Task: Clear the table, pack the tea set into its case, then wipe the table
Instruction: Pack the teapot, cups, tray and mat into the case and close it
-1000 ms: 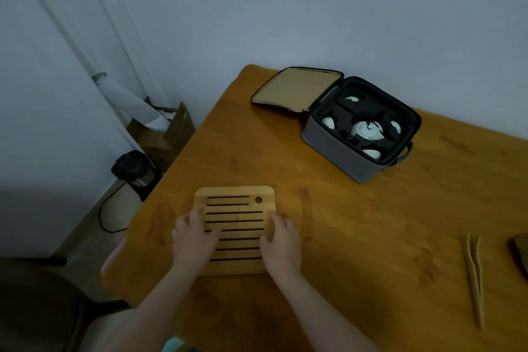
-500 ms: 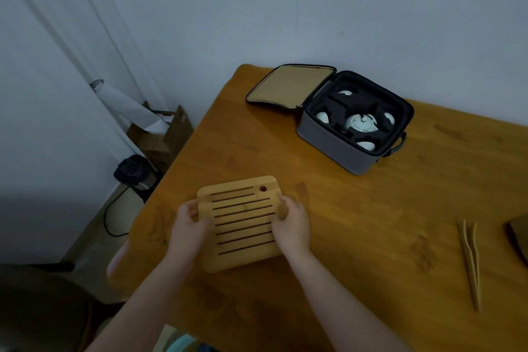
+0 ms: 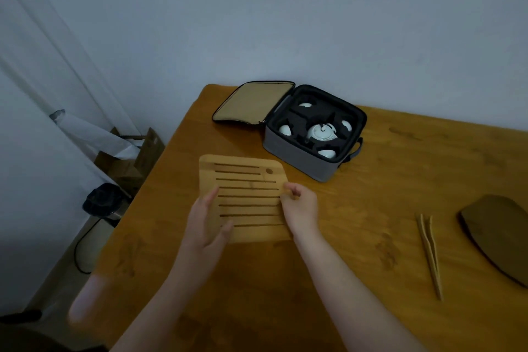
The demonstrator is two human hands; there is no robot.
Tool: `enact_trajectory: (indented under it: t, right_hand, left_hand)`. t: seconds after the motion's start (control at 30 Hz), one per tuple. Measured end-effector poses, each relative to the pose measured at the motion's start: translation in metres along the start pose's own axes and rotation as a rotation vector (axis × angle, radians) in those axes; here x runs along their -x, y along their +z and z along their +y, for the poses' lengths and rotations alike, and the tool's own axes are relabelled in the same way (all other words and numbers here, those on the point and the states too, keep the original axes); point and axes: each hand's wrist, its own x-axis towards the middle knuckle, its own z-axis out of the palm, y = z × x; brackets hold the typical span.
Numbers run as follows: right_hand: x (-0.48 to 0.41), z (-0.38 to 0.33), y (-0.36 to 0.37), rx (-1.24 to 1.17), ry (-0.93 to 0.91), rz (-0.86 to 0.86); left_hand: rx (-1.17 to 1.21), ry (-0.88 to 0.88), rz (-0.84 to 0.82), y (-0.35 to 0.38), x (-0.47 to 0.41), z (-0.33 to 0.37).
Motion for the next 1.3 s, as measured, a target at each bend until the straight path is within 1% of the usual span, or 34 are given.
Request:
enact_trajectory:
  t: [0.1, 0.2, 0.47, 0.63, 0.73, 0.93, 1.1, 1.17, 1.23, 1.27, 1.3]
  right_hand:
    - [-0.016, -0.009, -0.022, 0.034, -0.022, 0.072]
    - [-0.037, -0.017, -0.047, 0.096, -0.077, 0.125]
    - [-0.117, -0.055, -0.102, 0.389, -0.328, 0.257]
    - [-0.174, -0.069, -0.117, 0.547, -0.4, 0.235]
    - [-0.208, -0.076, -0.118, 0.635, -0.434, 0.203]
    - [-0.269, -0.081, -0.11, 0.662, -0.471, 0.143]
    - [-0.302, -0.079, -0.095, 0.697, -0.494, 0.043]
    - [-0.307, -0.073, -0.09, 0.725, -0.507, 0.018]
    - [-0.306, -0.063, -0.087, 0.748, -0.554, 0.031]
    - [-0.304, -0.056, -0.085, 0.762, -0.581, 0.043]
    - [-0.302, -0.05, -0.084, 0.779, -0.61, 0.053]
  left_hand:
    - [0.041, 0.031, -0.006, 0.02, -0.015, 0.017]
    - [0.032, 0.073, -0.047, 0.04, -0.036, 0.034]
    - [-0.091, 0.059, -0.142, 0.091, -0.114, 0.069]
    - [-0.132, 0.093, -0.169, 0.114, -0.154, 0.074]
    - [-0.16, 0.058, -0.192, 0.125, -0.175, 0.076]
    - [-0.134, 0.046, -0.243, 0.15, -0.203, 0.071]
    - [-0.104, 0.008, -0.252, 0.177, -0.205, 0.064]
    - [-0.107, 0.005, -0.233, 0.184, -0.205, 0.058]
    - [-0.151, 0.036, -0.188, 0.184, -0.204, 0.055]
    - [-0.206, 0.065, -0.158, 0.182, -0.204, 0.053]
    - [-0.311, 0.119, -0.128, 0.179, -0.205, 0.053]
